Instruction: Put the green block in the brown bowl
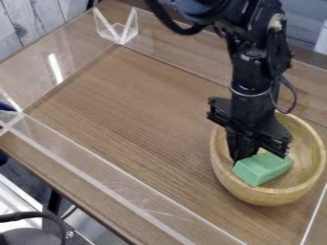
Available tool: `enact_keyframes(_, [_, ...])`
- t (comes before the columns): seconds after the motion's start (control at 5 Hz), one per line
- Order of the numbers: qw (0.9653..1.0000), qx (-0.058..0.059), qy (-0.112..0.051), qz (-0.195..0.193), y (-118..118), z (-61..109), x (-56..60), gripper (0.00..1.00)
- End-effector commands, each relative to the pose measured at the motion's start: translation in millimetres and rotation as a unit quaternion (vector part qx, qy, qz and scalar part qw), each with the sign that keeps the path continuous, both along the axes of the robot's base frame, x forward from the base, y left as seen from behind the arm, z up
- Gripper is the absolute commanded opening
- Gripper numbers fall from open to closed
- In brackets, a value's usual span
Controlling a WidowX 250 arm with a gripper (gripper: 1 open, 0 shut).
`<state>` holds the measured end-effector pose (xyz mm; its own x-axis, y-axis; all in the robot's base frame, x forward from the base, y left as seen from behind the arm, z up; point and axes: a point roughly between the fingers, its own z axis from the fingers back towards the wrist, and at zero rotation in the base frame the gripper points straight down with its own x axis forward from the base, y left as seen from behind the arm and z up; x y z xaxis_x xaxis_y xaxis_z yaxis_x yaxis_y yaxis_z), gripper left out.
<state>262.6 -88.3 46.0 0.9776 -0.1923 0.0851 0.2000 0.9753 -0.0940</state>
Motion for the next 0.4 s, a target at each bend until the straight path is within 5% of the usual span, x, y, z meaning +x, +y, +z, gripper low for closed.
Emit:
enact_keyframes(0.0, [0.9996,0.009,-0.025,0.004,-2.1,8.2,5.9,1.0])
enact_keyframes(0.2, [0.9992,0.022,-0.031,0.011,-1.5,6.8,5.7,1.0])
